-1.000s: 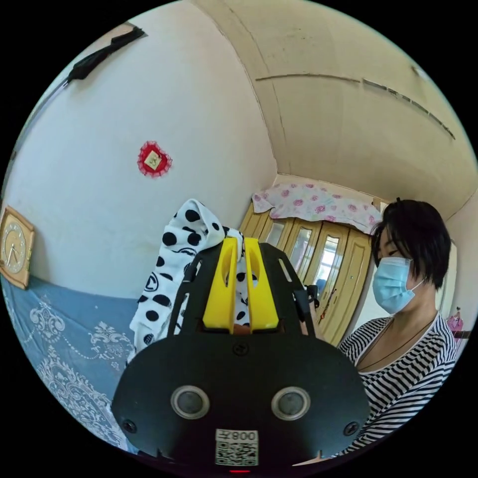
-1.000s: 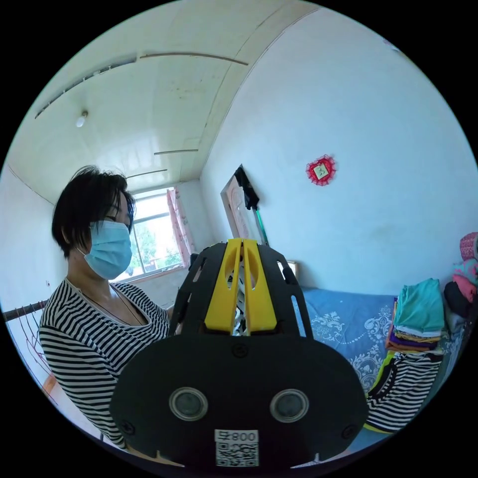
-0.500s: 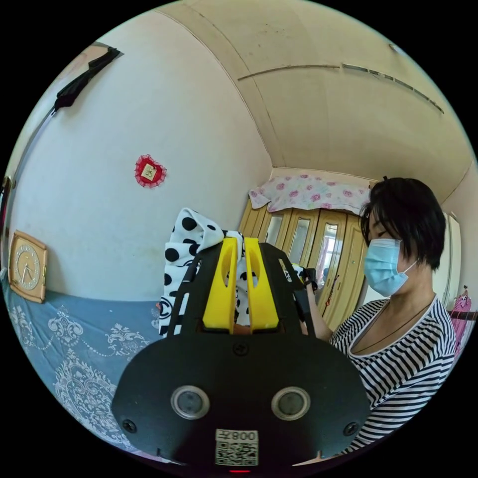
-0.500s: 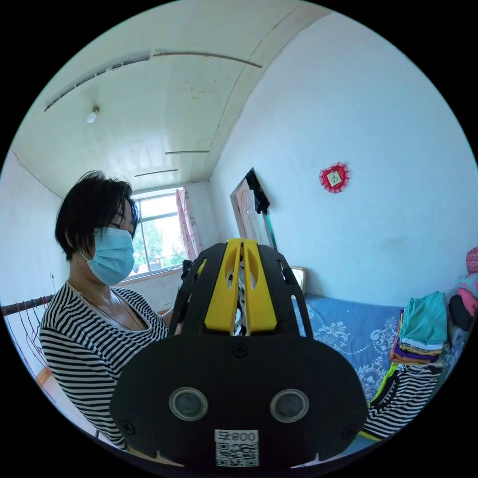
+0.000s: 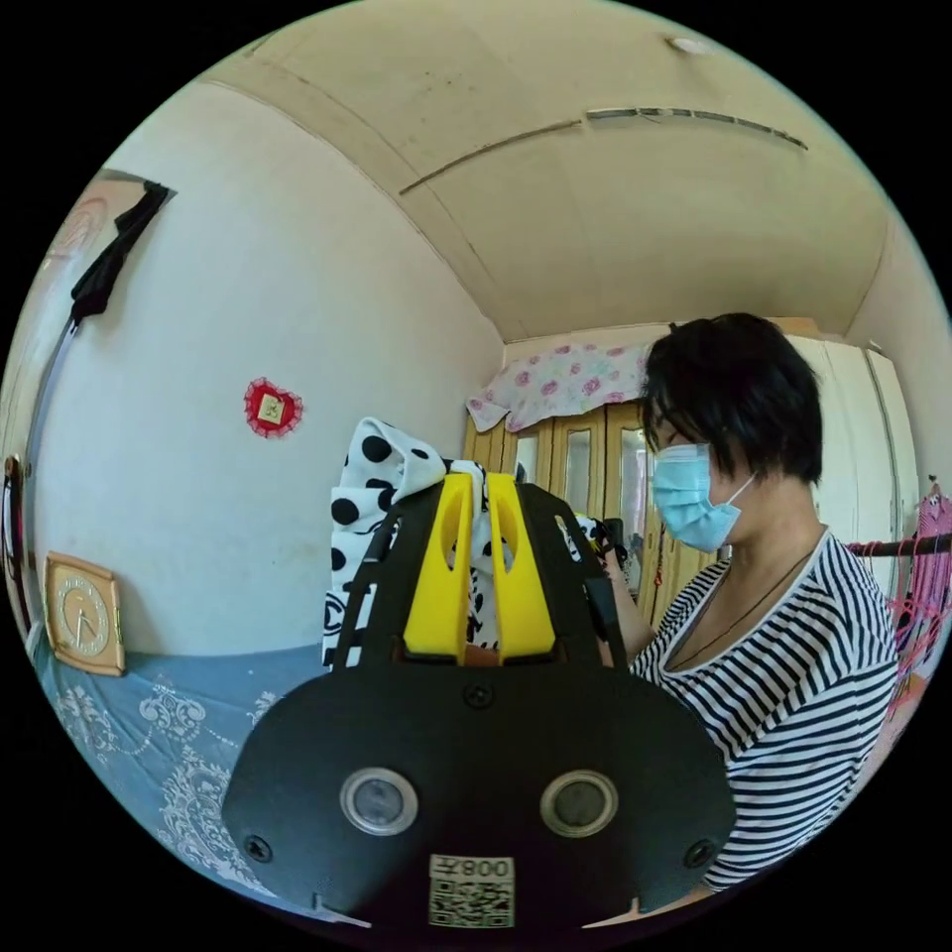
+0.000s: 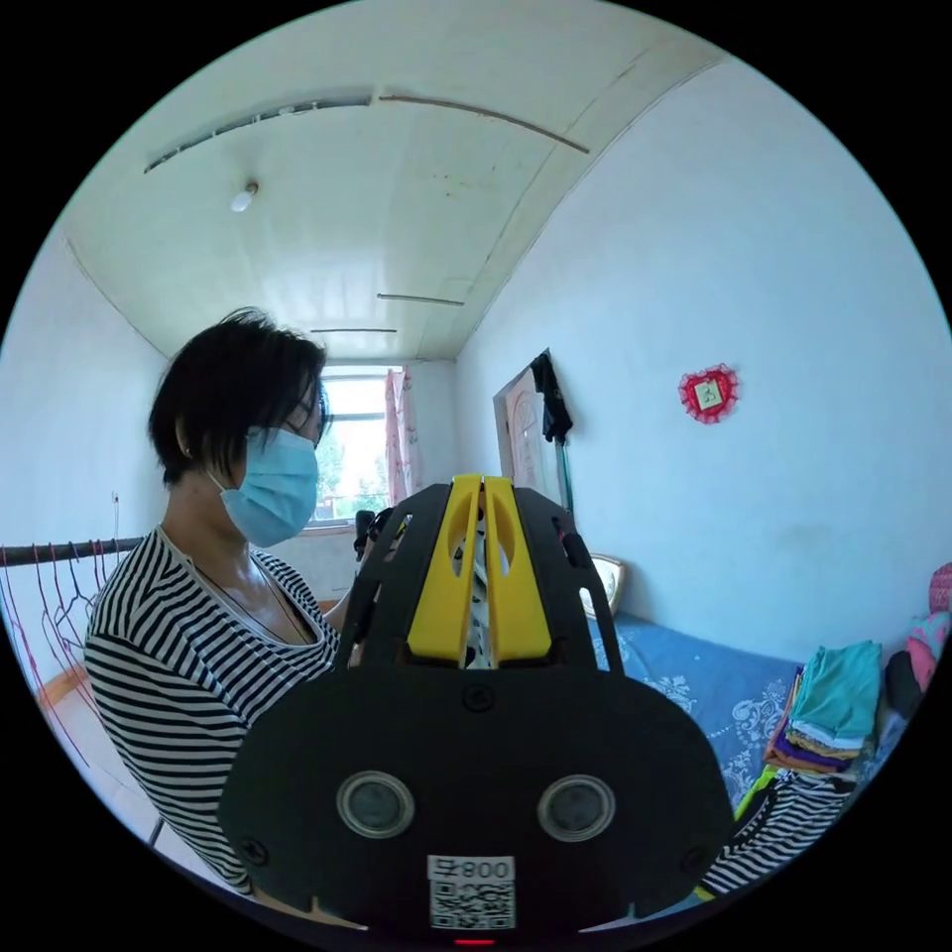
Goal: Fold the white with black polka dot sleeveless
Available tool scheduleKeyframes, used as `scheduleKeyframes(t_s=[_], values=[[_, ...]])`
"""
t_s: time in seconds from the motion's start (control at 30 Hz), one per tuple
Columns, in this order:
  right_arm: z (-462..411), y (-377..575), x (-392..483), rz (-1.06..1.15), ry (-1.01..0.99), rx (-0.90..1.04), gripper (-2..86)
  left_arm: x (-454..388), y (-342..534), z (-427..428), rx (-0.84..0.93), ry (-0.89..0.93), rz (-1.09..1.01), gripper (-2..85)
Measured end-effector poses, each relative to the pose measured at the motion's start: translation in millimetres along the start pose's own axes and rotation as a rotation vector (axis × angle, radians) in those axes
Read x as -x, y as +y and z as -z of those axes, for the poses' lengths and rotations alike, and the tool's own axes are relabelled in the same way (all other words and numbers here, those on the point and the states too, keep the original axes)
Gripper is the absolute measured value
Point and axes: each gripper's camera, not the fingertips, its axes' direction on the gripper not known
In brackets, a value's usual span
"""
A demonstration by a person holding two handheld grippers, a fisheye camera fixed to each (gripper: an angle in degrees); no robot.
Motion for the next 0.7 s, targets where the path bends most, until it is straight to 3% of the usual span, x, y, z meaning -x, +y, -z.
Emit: scheduleKeyframes(t_s=[0.37, 0.7], values=[[-73.4, 10.4, 17.9, 0.072, 0.010, 0.011, 0.1, 10.3, 28.3, 11.1, -0.084, -0.010, -0.109, 2.6], [-193.4, 31.8, -81.1, -0.032, 0.122, 0.070, 0.1, 121.6, 22.4, -78.7, 0.035, -0.126, -0.020, 2.2]])
